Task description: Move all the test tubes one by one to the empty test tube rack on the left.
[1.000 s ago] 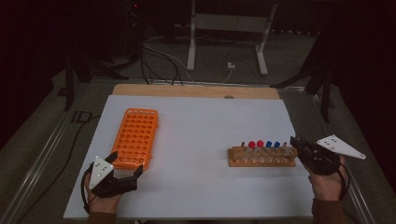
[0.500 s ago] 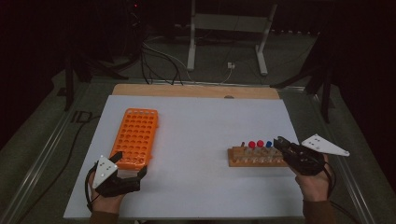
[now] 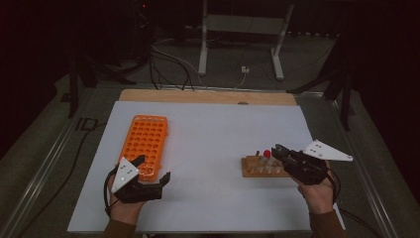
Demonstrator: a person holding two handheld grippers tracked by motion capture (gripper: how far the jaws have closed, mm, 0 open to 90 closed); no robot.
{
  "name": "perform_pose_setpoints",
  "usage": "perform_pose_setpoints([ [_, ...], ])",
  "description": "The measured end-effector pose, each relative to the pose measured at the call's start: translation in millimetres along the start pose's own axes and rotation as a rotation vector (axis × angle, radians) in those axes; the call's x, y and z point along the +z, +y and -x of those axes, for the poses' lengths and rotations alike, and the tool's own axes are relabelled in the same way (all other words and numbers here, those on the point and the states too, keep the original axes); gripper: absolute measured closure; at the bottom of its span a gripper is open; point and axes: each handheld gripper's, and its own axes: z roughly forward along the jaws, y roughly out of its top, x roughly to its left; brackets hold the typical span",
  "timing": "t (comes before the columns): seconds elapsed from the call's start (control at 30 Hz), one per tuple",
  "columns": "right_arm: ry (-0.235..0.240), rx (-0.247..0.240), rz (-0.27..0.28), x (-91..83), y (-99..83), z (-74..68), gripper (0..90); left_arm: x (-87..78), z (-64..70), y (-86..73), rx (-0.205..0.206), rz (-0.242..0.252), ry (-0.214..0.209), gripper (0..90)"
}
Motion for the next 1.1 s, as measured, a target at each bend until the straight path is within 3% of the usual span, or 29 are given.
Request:
perform_pose_setpoints([
  [0.27, 0.077, -0.014, 0.004, 19.6, 8.1, -18.2, 76.2, 26.2, 25.7, 27.2, 0.041, 0.026, -0.08, 1.3],
  [0.33, 0.094, -0.021, 0.001, 25.2, 10.1, -23.9, 76.2, 39.9, 38.7, 35.6, 0.047, 0.025, -0.114, 2.2],
  [0.57, 0.143, -0.028, -0.009, 44.1, 15.6, -40.5, 76.1, 68.1, 63.2, 44.7, 0.063, -0.007, -0.189, 6.3],
  [0.73, 0.171, -0.032, -0.025, 56.0, 15.7, -51.7, 76.1, 78.2, 69.7, 48.8, 0.056, -0.021, -0.217, 9.6],
  [1.0, 0.206, -0.039, -0.031, 67.4, 15.3, -65.6, 76.1, 97.1, 90.0, 48.0, 0.093, -0.077, -0.266, 24.4],
  [1.03, 0.217, -0.035, -0.027, 68.4, 15.5, -68.0, 76.1, 100.7, 93.2, 47.6, 0.095, -0.079, -0.296, 33.6],
  [1.1, 0.224, -0.037, -0.026, 69.1, 15.3, -70.1, 76.1, 102.2, 94.4, 47.7, 0.096, -0.081, -0.311, 42.6],
])
